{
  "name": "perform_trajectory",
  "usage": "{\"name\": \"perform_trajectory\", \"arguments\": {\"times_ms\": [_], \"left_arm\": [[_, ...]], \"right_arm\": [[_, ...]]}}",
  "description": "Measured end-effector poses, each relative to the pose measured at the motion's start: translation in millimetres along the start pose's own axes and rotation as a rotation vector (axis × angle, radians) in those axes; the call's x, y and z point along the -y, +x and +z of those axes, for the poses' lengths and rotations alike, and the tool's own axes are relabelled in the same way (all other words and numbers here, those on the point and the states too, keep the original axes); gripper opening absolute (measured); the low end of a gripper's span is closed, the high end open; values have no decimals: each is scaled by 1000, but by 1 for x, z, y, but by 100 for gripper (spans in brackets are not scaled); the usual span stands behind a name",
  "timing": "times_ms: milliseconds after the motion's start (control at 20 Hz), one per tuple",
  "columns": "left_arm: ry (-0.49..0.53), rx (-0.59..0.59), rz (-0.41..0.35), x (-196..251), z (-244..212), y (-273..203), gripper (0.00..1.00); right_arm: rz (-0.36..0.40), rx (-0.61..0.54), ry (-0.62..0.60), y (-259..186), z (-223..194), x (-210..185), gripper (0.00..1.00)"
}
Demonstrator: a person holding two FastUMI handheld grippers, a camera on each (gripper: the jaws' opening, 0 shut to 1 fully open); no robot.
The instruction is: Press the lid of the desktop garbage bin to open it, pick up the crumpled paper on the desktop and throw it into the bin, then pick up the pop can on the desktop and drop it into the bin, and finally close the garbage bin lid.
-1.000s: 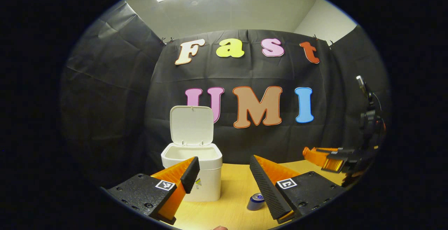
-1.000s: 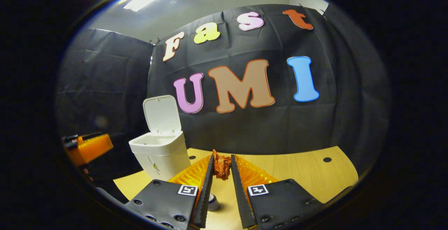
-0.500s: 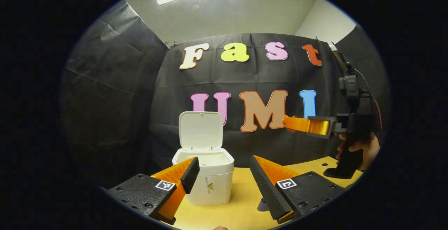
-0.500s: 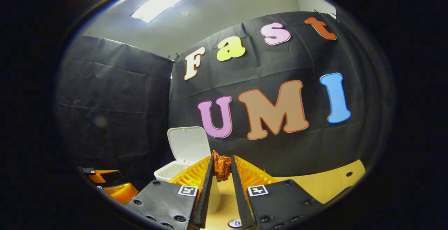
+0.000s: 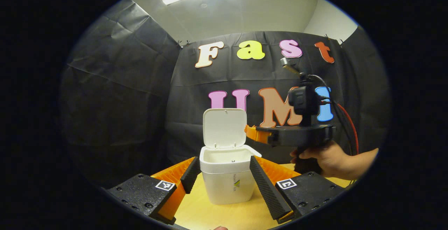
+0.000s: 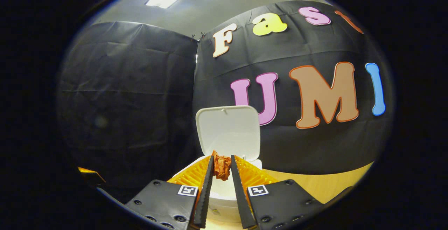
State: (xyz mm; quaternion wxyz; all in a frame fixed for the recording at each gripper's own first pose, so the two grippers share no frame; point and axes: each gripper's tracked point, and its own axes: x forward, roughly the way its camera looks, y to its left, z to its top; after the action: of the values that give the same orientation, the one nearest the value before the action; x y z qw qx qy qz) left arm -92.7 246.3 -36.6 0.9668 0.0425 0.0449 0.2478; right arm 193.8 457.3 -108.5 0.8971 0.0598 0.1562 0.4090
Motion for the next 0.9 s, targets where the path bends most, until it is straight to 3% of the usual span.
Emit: {"name": "perform_trajectory", "arguments": {"times_ms": [350,450,500,750,900], "left_arm": [[-4,-28,10,-24,-13,10,89],[-4,-35,8,-24,-16,12,89],[-4,-35,9,-24,-15,14,89],[3,-28,-5,-18,-13,16,89],[8,-29,-5,-16,-13,17,89]], "right_arm": [[-31,-125,-21,58,-45,-3,40],[-25,-171,-20,61,-58,-2,36],[-32,-193,-25,60,-64,0,46],[-35,-214,-26,60,-72,1,47],[-37,-176,-32,51,-61,4,73]]}}
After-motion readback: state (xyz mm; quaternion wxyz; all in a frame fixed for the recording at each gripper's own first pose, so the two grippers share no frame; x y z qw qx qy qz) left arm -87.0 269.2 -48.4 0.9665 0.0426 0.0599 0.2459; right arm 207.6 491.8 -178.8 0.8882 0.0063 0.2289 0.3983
